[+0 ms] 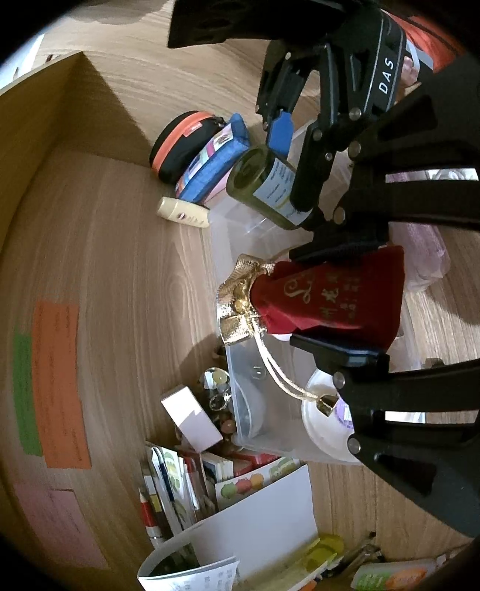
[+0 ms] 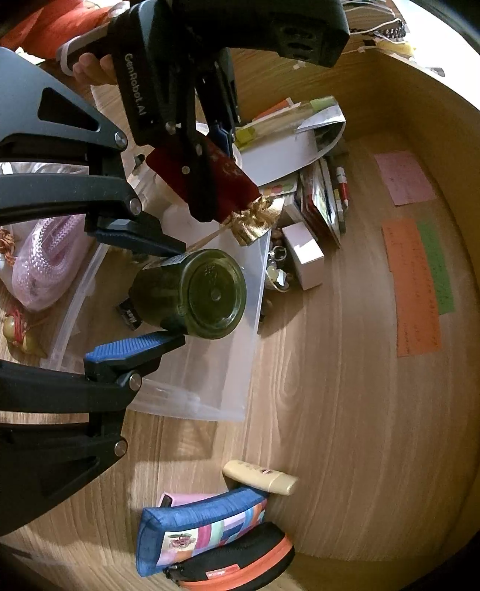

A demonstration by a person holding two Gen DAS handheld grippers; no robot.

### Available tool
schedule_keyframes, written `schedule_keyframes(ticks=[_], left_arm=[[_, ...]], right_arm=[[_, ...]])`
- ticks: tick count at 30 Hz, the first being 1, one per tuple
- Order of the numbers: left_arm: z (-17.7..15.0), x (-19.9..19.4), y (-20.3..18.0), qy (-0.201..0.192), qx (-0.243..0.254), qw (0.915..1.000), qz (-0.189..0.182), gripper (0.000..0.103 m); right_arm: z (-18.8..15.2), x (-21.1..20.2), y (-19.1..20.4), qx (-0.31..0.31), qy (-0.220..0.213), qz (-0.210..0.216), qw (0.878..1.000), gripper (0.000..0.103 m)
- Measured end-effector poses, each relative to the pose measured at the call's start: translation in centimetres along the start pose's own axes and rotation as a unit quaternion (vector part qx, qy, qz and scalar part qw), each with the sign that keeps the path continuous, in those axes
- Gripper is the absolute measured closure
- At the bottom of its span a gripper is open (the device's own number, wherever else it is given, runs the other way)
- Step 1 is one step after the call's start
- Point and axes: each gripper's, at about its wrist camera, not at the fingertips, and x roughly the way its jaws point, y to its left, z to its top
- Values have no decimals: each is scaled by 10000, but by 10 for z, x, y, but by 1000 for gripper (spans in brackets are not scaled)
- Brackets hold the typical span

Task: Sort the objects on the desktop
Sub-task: 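Carry red pouch with left tool while right tool carries green jar to bin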

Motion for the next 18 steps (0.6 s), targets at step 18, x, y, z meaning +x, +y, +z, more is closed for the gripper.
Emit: schedule_keyframes(ticks=[18], left_arm=[[-8, 8, -13, -6, 478, 9977, 489, 51]], right_arm=[[-1, 7, 0, 24, 165, -15, 9999, 65]])
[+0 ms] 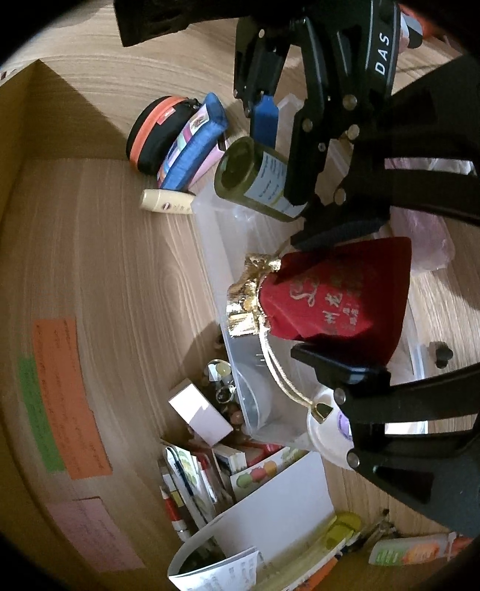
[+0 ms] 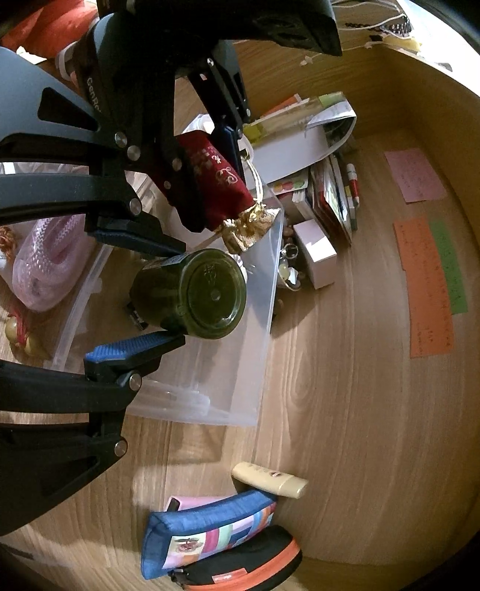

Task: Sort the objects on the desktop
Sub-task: 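Carry red pouch with left tool while right tool carries green jar to bin, then open both tools to drop pouch and jar into the bin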

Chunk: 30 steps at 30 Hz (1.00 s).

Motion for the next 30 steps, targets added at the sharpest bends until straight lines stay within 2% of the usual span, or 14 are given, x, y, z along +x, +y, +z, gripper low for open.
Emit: schedule_keyframes(ticks=[4, 12, 15, 17, 19, 24, 30], left_arm=[[0, -1, 2, -1, -52, 9999, -111, 49], [-1, 0, 0, -25, -12, 10000, -10, 46], [0, -1, 3, -22, -59, 10000, -75, 45], [0, -2, 5, -30, -110, 9998, -156, 42], [1, -4, 6, -55, -144, 9998, -109, 35], [2, -8, 7, -98, -204, 9996, -183, 28], [4, -12, 5, -72, -219, 9996, -154, 26]], right_arm=[[0, -4, 1, -39, -101, 54, 9999, 65], [-1, -4, 0, -50, -90, 70, 9999, 65], [0, -5, -1, -28, -106, 45, 9999, 59], [1, -8, -3, 4, -149, 54, 9999, 55], [2, -11, -6, 67, -219, 114, 9997, 44], [3, -22, -7, 85, -440, 106, 9989, 33], [4, -28, -5, 18, -565, 101, 9983, 29]])
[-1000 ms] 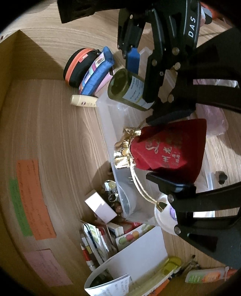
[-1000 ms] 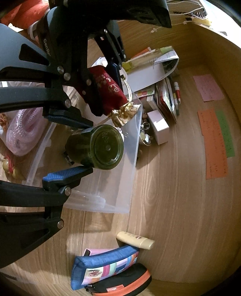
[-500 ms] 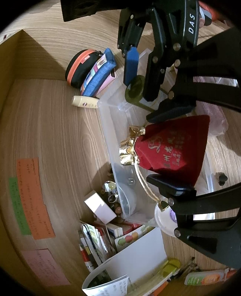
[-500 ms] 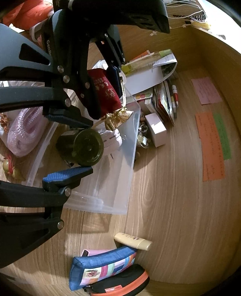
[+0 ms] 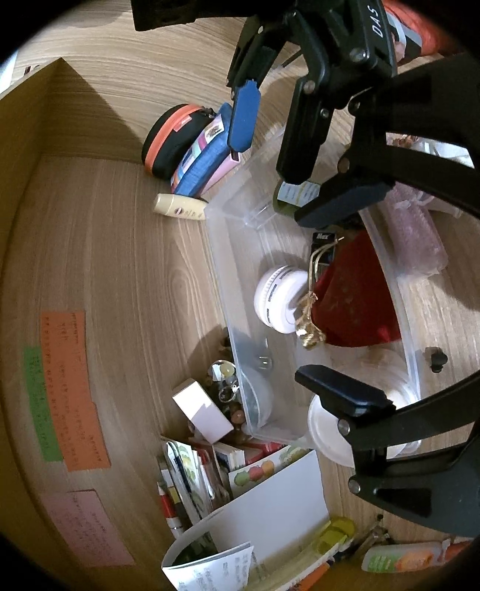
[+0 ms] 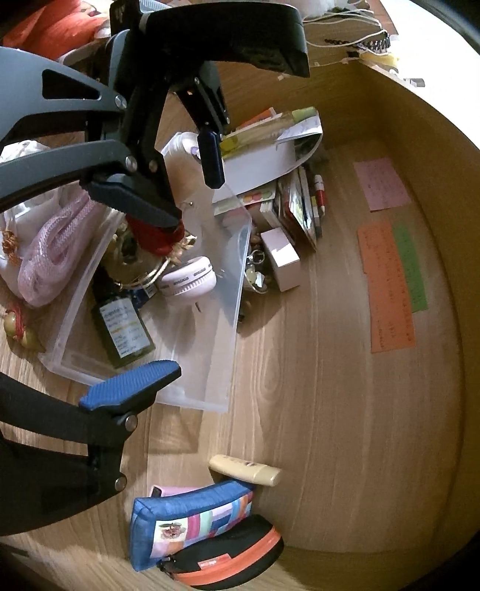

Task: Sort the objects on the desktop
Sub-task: 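Open both tools to drop pouch and jar into the bin, then withdraw both open tools from the bin toward the white pouch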

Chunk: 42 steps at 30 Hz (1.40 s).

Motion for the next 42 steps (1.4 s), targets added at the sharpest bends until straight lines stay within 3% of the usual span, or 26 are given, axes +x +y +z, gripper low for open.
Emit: schedule_keyframes(ticks=[6, 8, 12, 25, 42], left_arm=[[2, -10, -1, 12, -6, 9998, -175, 22], [3, -15, -1, -26, -10, 9999, -140, 15], [3, -28, 4, -140, -92, 9998, -103, 12], [-11, -57, 37, -248, -416, 9987, 129, 10], [-65, -51, 75, 430, -821, 9952, 318, 10]], right_arm=[[2, -8, -1, 53, -104, -4, 9999, 17], [3, -13, -1, 77, -123, 15, 9999, 13], [3, -22, -1, 115, -186, -9, 9998, 5], [-5, -46, -4, 310, -225, -159, 9991, 4], [-39, -43, -14, 260, 240, -765, 9964, 4]])
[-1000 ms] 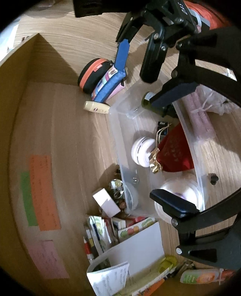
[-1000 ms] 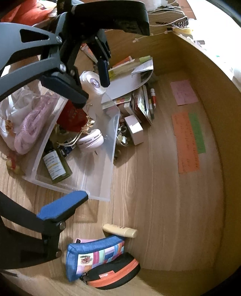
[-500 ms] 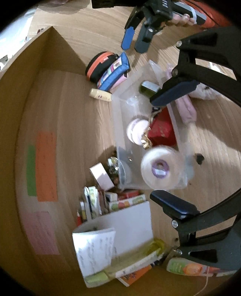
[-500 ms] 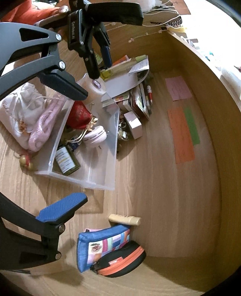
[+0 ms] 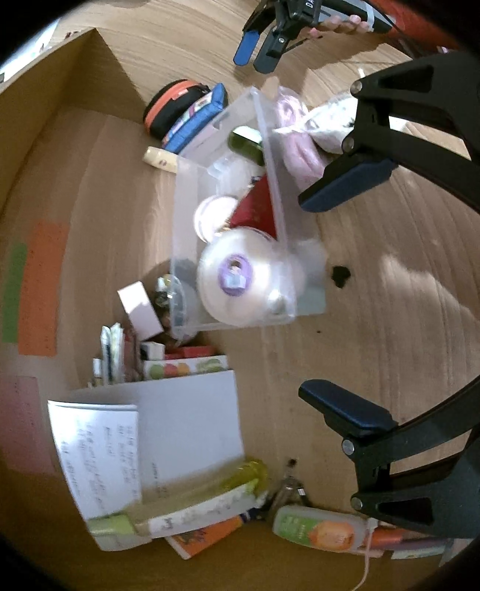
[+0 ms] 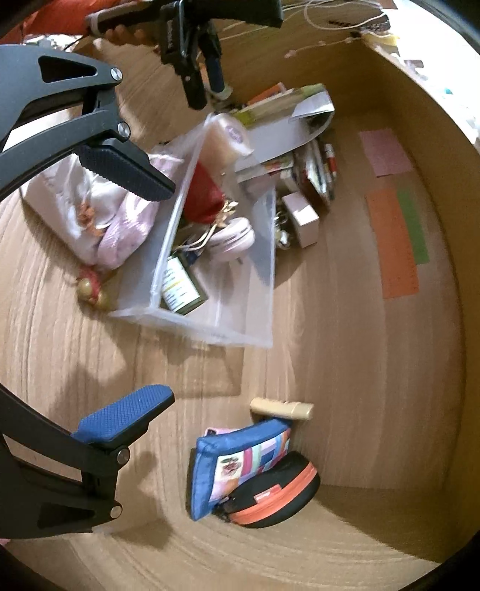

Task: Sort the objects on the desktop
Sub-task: 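Withdraw both open tools from the bin toward the white pouch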

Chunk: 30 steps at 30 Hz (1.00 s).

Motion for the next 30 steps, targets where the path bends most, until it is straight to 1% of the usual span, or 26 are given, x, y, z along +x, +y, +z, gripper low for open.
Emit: schedule_keyframes(ticks=[8, 13, 21, 22, 23, 25, 29, 30], left_arm=[[-17, 18, 2, 384, 16, 9992, -65, 10], [-23, 26, -3, 465, 154, 9988, -66, 10], [-26, 38, -8, 576, 180, 9981, -136, 11], [-26, 40, -9, 591, 184, 9980, -134, 13], [-27, 41, -9, 612, 185, 9978, -145, 18], [-27, 45, -10, 693, 186, 9973, -183, 25], [-29, 48, -13, 746, 184, 9968, -240, 30], [-29, 47, -14, 739, 190, 9968, -254, 31]], right_arm=[[-19, 11, -4, 3, 343, -173, 9993, 4], [-29, 17, -5, -28, 512, -242, 9984, 4], [-39, 28, -10, -32, 770, -344, 9964, 4], [-40, 30, -11, -21, 796, -352, 9962, 4], [-42, 31, -12, -2, 815, -354, 9960, 4], [-43, 33, -12, 25, 868, -326, 9957, 5], [-44, 34, -10, 3, 901, -185, 9958, 6], [-44, 33, -8, -24, 884, -143, 9960, 8]])
